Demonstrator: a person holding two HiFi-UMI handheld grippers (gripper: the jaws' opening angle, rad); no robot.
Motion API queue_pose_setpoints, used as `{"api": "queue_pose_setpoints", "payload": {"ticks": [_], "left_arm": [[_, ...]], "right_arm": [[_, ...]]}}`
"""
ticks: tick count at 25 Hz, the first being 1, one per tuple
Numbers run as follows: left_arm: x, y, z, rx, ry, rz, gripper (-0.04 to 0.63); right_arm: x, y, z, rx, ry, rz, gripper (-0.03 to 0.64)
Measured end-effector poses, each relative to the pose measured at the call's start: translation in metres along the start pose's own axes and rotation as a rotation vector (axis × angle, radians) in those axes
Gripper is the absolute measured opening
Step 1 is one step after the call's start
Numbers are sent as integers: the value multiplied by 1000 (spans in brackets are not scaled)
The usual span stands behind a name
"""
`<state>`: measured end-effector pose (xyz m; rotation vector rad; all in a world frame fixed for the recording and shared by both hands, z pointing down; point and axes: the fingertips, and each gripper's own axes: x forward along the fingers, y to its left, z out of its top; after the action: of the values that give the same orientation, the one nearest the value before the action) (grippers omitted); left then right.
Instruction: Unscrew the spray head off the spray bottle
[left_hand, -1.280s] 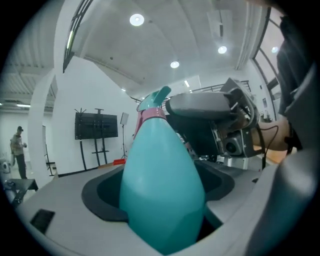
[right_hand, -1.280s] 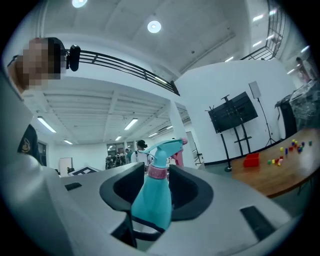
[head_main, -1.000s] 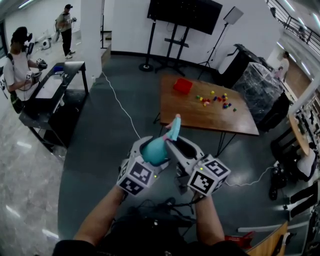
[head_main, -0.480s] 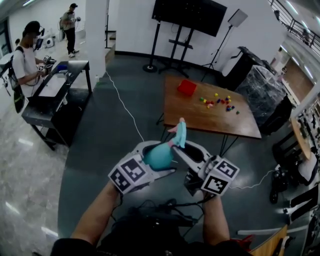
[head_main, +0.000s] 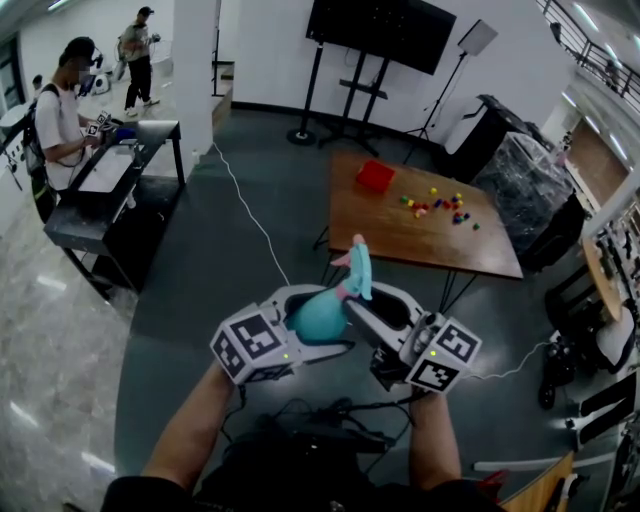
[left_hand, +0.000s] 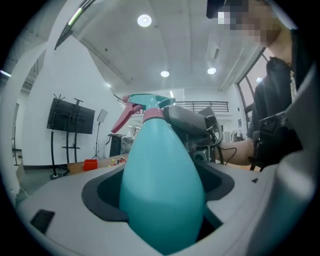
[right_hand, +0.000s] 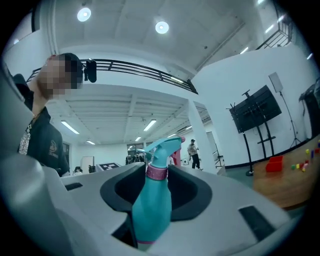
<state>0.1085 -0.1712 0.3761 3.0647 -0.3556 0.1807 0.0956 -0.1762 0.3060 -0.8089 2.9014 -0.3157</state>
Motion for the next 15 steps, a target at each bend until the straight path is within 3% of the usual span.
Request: {"api": "queue_pose_setpoints", "payload": {"ticks": [4,8,12,15], "left_arm": [[1,15,-3,7,2,112,425],[0,38,-7,14,8,275,425],[2,47,-16,30,47,369,425],[3,50,-20,71,76,430,425]], "right_arm": [[-1,-8,-3,5,4,-65,150],[2,-14,-3,27,-15,-130,158],[9,-26,-10,50,2,-234,158],[14,-28,-14,68,8,-263,158]]}}
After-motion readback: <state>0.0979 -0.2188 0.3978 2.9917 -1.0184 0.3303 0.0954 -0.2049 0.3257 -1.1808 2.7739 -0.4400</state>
